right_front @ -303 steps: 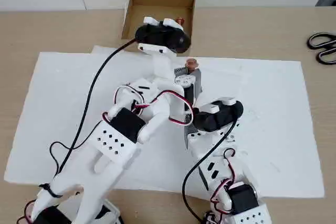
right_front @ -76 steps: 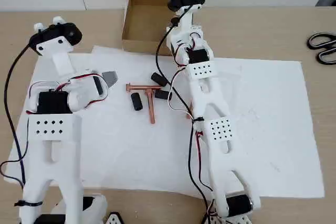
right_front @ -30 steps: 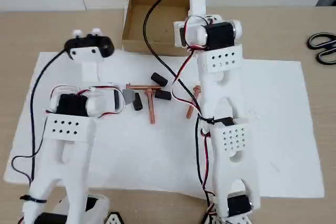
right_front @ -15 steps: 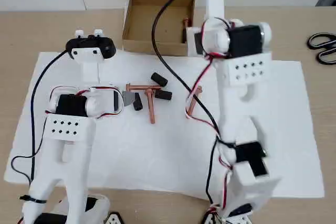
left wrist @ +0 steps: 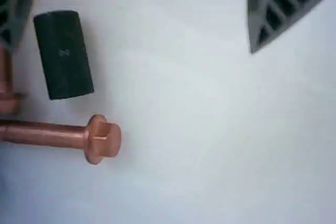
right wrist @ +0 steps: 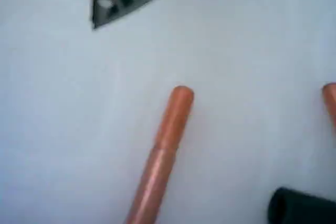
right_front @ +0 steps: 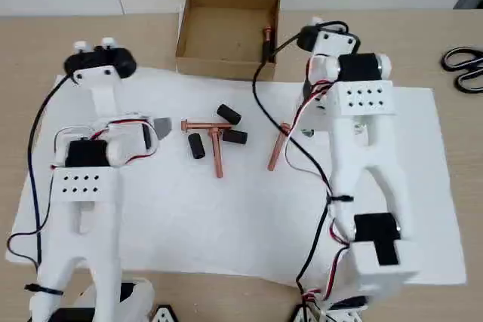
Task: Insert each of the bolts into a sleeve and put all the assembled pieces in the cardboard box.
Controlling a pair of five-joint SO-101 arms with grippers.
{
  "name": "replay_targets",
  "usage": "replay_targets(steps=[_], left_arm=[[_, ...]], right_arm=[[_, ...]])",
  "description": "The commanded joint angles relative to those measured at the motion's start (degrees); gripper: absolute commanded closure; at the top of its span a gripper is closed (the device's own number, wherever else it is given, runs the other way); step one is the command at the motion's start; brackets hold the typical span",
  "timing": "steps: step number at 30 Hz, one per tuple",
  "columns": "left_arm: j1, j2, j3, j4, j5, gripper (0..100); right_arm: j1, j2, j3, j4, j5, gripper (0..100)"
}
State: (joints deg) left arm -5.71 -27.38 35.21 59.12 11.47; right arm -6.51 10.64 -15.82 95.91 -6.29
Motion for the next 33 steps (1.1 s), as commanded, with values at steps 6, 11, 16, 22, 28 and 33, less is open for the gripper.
replay_targets(steps=[6,11,16,22,28,33], left_arm=[[1.7,-1.5,1.6,-4.7,0.0,73],[1.7,-1.7,5.0,-5.5,0.0,73],[1.6,-1.5,5.6,-4.0,-0.1,73],[1.3,-1.7,4.9,-3.7,0.0,73],[-2.2,-1.8,4.8,-3.8,0.2,73],[-9.8,-1.8,4.9,-3.9,4.7,73]], right_arm=[[-5.8,11.5,-1.9,-2.4,6.2,76.6],[-13.2,11.6,-7.7,-2.5,6.2,76.6],[-17.8,12.1,-12.6,-4.7,5.9,76.8],[-18.9,12.1,-12.6,-11.4,-4.1,76.8],[-24.0,12.6,-12.6,-14.5,-6.2,76.8],[-28.5,17.5,-12.7,-18.1,-6.8,76.8]])
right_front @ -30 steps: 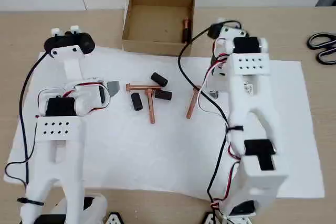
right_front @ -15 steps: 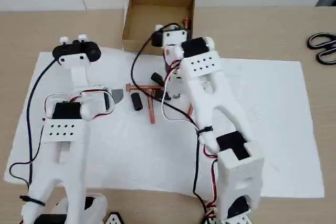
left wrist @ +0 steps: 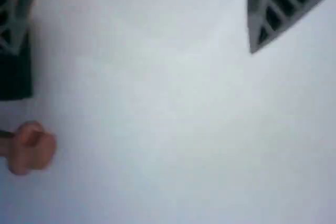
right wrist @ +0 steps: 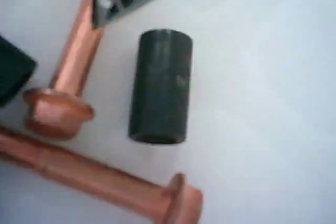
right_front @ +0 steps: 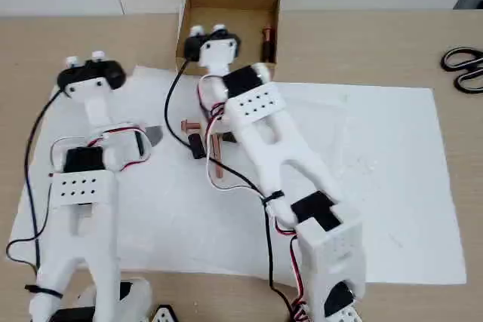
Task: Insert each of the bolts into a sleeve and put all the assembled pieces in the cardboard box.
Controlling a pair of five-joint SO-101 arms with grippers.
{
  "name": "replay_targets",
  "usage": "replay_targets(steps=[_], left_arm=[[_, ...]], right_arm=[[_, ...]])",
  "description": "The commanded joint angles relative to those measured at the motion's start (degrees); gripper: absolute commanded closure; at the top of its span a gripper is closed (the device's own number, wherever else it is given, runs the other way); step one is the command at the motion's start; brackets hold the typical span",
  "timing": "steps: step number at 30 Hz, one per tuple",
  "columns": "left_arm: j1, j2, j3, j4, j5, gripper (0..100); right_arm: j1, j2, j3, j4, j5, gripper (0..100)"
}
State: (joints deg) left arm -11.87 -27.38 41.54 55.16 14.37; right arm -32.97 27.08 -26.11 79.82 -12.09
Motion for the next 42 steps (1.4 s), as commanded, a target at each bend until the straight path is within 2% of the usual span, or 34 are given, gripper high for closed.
replay_targets(steps=[1,5,11,36,42], left_arm=[[-4.7,-1.8,-1.4,0.1,2.0,73],[-7.0,-1.8,-1.0,0.4,1.9,73],[-6.7,-1.8,-0.5,0.2,1.8,73],[-6.5,-1.7,0.3,-0.6,1.8,73],[-6.5,-1.7,1.4,-0.7,1.8,73]], right_arm=[[-2.8,2.2,-2.5,-2.5,-1.9,76.8],[-5.0,5.1,-2.5,-5.1,-3.8,76.8],[-8.6,5.2,-2.5,-6.1,-3.9,76.8],[-8.8,10.5,-2.5,-11.3,-3.4,77.0],[-8.8,11.0,-2.5,-11.4,-3.4,88.9]])
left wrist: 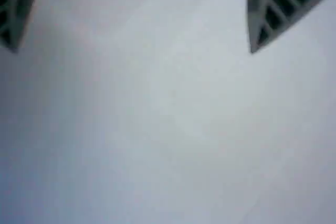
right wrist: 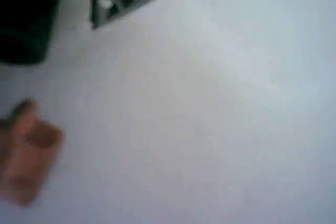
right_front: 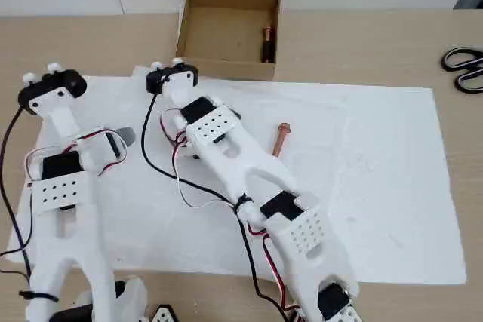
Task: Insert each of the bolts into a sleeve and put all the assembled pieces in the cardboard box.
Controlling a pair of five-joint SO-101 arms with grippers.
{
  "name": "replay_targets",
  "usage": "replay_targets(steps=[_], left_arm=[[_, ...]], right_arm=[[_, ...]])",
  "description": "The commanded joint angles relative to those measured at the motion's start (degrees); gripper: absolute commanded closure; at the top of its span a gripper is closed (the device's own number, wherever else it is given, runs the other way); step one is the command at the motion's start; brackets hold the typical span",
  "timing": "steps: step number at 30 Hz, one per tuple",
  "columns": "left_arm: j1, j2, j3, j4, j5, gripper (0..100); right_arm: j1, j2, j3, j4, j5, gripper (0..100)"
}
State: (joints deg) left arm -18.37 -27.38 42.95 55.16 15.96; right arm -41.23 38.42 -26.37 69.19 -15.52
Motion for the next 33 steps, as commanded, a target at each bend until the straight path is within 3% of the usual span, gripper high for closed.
replay_targets(steps=[1,15,27,33], left_arm=[[0.0,-1.7,0.0,-0.7,0.3,73],[0.0,-1.8,0.0,-0.7,0.3,73],[0.1,-1.8,-0.3,-0.7,0.3,73],[7.8,-1.3,-1.0,-0.7,0.2,73]], right_arm=[[-0.6,-0.3,-2.3,-0.7,0.0,90.3],[-0.2,-0.7,-2.3,-0.1,0.1,93.1],[2.9,-6.5,-8.3,7.7,1.7,98.8],[8.5,-14.1,-8.3,12.6,4.1,98.8]])
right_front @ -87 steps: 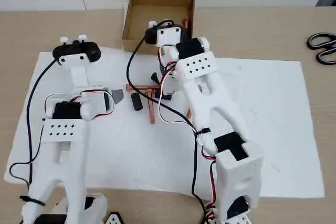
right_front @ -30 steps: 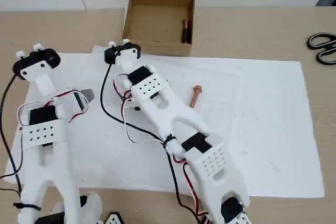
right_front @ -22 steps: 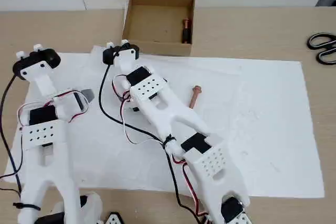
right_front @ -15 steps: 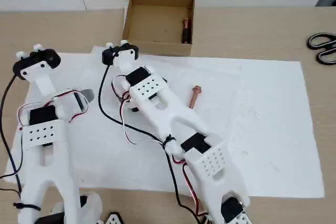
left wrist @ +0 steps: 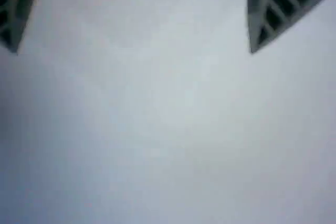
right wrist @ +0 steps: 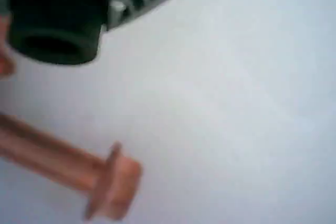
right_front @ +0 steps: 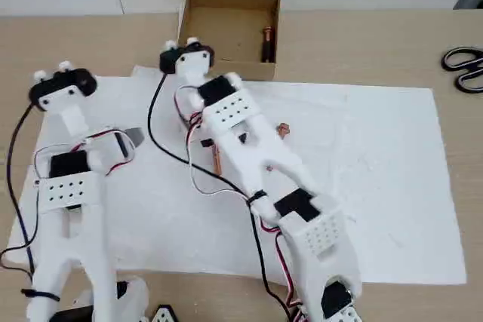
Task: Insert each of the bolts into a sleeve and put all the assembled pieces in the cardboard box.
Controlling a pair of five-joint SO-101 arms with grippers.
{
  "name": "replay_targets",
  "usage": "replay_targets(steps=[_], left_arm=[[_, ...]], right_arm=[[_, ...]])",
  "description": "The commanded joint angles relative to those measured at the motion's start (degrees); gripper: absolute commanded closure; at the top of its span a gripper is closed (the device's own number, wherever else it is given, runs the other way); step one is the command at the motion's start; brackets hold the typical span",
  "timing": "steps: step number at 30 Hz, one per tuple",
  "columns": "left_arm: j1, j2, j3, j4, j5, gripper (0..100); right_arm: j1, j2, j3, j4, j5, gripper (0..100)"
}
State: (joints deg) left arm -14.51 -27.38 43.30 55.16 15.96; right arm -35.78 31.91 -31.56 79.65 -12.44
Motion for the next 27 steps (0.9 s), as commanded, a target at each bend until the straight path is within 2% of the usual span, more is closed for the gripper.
replay_targets(steps=[1,8,14,19,22,27], left_arm=[[5.8,-1.1,-1.9,-0.7,0.2,73],[16.4,3.6,-11.0,2.5,0.4,73],[20.3,24.0,-32.6,14.5,0.6,73],[23.6,35.7,-48.6,23.6,4.0,73],[25.8,40.6,-53.2,26.2,5.5,73],[28.7,48.4,-56.0,26.2,5.7,73]], right_arm=[[4.1,-9.0,-3.1,2.9,1.3,98.8],[11.7,-14.0,-2.9,8.8,4.0,98.9],[16.4,-14.3,-2.9,12.4,4.6,98.9],[18.2,-14.1,-2.7,13.8,4.6,98.9],[19.6,-13.9,-2.6,14.6,4.6,98.9],[22.8,-13.9,-1.0,13.7,4.6,98.9]])
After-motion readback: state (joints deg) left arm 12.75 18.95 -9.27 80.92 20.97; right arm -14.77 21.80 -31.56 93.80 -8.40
